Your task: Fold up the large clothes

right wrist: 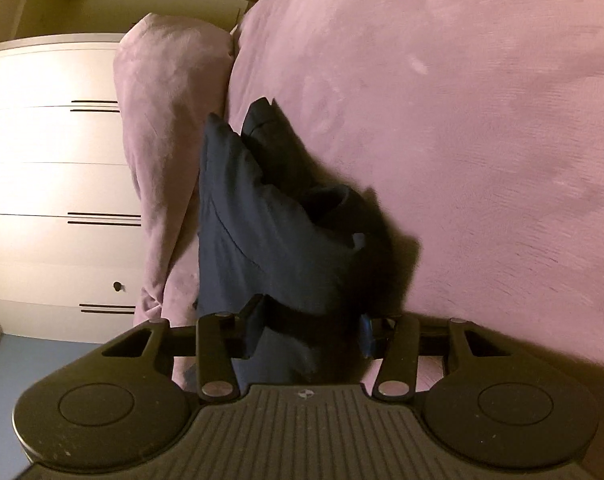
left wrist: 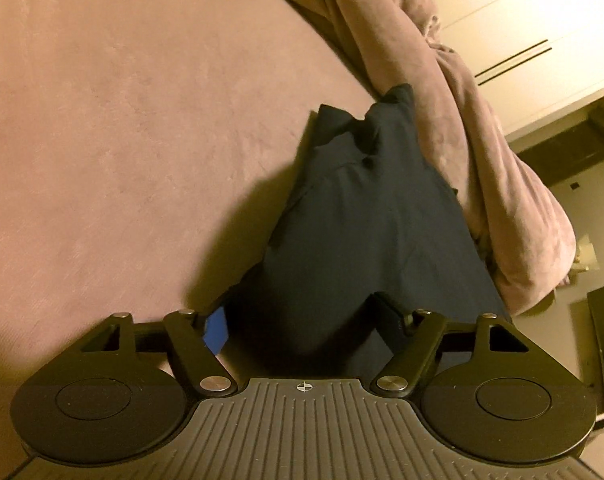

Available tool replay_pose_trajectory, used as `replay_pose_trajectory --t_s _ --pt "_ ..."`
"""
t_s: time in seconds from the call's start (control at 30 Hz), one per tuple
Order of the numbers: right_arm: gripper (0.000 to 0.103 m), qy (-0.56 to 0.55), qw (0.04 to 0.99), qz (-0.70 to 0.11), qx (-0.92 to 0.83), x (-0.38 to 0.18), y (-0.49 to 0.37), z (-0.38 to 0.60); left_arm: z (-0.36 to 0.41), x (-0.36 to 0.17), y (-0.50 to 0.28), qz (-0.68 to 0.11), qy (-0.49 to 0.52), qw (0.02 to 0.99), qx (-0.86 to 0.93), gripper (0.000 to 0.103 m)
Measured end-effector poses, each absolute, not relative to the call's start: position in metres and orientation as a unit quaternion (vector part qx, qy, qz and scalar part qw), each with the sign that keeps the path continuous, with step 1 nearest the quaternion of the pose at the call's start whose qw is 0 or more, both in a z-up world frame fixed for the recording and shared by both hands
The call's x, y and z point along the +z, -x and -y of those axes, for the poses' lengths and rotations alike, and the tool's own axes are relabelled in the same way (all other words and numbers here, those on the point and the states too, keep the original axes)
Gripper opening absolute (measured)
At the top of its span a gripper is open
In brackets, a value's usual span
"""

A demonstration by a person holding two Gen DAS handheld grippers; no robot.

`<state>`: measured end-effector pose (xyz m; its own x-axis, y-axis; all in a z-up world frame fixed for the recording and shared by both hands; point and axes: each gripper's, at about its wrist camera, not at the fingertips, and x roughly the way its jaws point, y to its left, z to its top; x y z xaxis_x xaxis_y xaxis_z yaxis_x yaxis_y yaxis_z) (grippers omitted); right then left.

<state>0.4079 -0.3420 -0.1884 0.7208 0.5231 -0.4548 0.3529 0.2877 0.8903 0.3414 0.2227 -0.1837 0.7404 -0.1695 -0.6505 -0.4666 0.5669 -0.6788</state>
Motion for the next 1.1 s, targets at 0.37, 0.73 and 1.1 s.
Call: replay_pose_trajectory --t_s 0.37,0.73,1.1 --pt "0.016 -0.498 0.797 -0.338 0.051 -0.148 -0.399 0.328 -0.214 -0.143 -0.322 -0.312 0.41 0.856 0.04 0.037" --pt "0.015 -0.425 0.83 -0.354 0.068 -0.107 -0.308 0.359 -0.188 -0.099 -0.201 -0.33 0.377 0.865 -0.028 0.035" --pt "0.019 -0.298 0.864 -0.404 0.044 -0.086 -0.193 0.391 -0.177 -0.117 -0.074 -0.366 0.404 0.836 0.063 0.033"
